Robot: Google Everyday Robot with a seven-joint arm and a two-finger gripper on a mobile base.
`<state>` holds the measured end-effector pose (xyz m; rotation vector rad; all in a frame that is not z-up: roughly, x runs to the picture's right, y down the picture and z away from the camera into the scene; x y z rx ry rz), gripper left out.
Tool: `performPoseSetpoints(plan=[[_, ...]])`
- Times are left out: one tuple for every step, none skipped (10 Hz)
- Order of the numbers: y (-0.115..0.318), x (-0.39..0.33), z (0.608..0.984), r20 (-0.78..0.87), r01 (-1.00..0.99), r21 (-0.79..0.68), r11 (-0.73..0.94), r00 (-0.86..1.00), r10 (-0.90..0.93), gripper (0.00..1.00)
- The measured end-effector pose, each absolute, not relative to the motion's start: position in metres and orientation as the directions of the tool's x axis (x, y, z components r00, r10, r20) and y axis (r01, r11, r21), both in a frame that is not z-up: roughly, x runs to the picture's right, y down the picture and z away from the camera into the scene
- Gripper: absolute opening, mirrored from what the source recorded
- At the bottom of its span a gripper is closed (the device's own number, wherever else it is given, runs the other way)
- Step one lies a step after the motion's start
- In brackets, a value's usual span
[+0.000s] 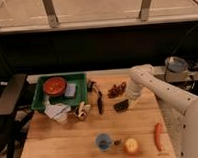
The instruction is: Wipe table surface with eraser
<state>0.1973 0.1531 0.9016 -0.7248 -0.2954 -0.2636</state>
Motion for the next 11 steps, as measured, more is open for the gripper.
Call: performPoseSetpoints(plan=[[0.157, 0.208, 0.898, 0.326, 0.303, -0.621, 0.723, 0.939, -0.114, 0.0], [0.161, 0.222, 0.893, 0.305, 0.275, -0.629, 0.727, 0.947, -0.095, 0.0], [0.166, 0.24, 0.888, 0.287, 0.242, -0.638, 0.731, 0.956, -0.067, 0.0], [0.171, 0.255, 0.883, 0.273, 0.222, -0.647, 0.729, 0.961, -0.051, 0.0], [0.171, 0.252, 0.883, 0.278, 0.227, -0.646, 0.729, 0.959, -0.052, 0.0], [0.169, 0.249, 0.884, 0.282, 0.231, -0.644, 0.73, 0.958, -0.054, 0.0], [0.169, 0.249, 0.884, 0.282, 0.229, -0.642, 0.732, 0.958, -0.052, 0.0], [0.169, 0.249, 0.884, 0.283, 0.23, -0.641, 0.732, 0.958, -0.053, 0.0], [0.173, 0.244, 0.882, 0.294, 0.248, -0.642, 0.725, 0.953, -0.066, 0.0], [0.179, 0.235, 0.876, 0.308, 0.27, -0.645, 0.715, 0.948, -0.081, 0.0], [0.187, 0.226, 0.87, 0.318, 0.289, -0.646, 0.707, 0.943, -0.095, 0.0]])
